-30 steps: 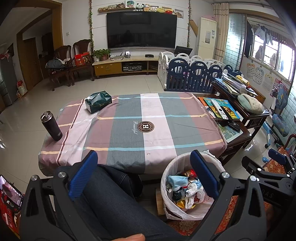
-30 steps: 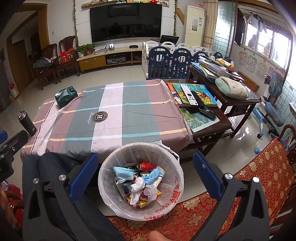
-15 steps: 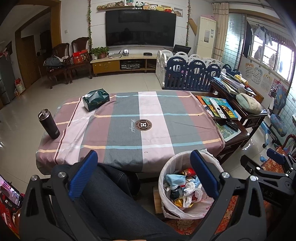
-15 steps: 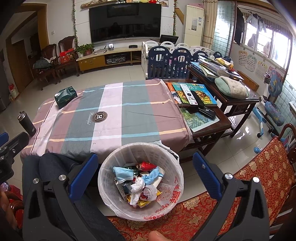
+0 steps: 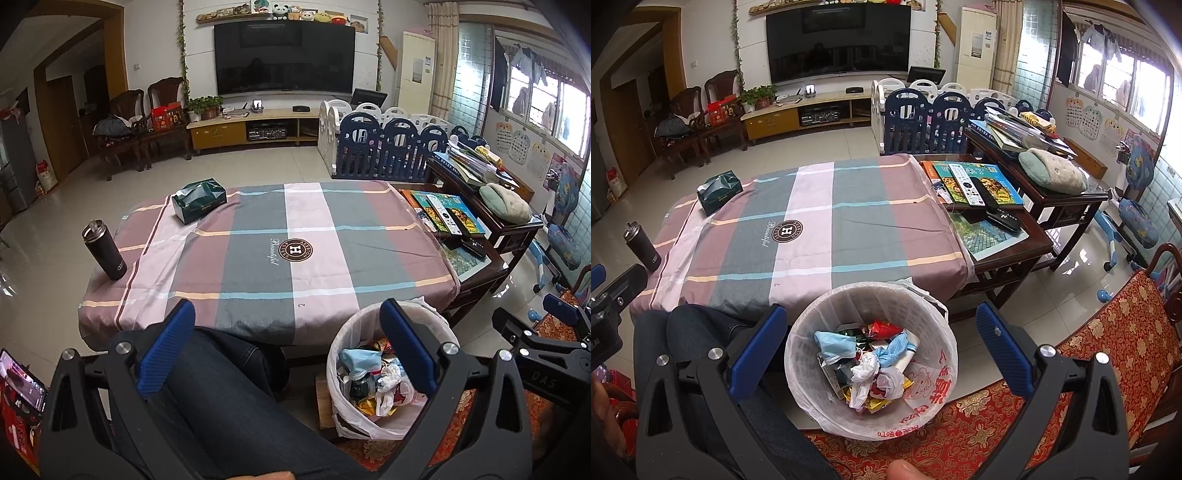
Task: Collect trash
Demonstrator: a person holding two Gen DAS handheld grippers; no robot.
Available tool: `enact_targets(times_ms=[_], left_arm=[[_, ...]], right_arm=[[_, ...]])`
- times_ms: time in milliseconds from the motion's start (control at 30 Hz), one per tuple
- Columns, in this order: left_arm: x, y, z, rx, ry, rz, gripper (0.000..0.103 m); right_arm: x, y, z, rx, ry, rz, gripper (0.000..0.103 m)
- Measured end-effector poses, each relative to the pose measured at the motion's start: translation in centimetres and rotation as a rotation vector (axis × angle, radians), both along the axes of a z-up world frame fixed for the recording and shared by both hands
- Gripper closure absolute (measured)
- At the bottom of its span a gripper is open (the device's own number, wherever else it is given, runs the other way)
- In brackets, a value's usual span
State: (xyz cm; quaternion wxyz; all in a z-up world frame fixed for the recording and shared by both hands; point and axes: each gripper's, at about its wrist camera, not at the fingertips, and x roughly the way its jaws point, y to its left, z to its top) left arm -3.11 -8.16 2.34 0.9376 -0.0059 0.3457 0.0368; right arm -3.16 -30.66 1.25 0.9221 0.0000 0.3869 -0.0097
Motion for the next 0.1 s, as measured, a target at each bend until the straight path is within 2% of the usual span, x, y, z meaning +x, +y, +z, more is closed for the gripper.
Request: enact_targets(times_ms=[100], left_arm=[[1.02,0.66,-0.72,-0.002,-0.003,0.006,0.003]], right_arm=[[-0.22,-0.07,0.67,0.045,-0.052,-0.002,0.003]])
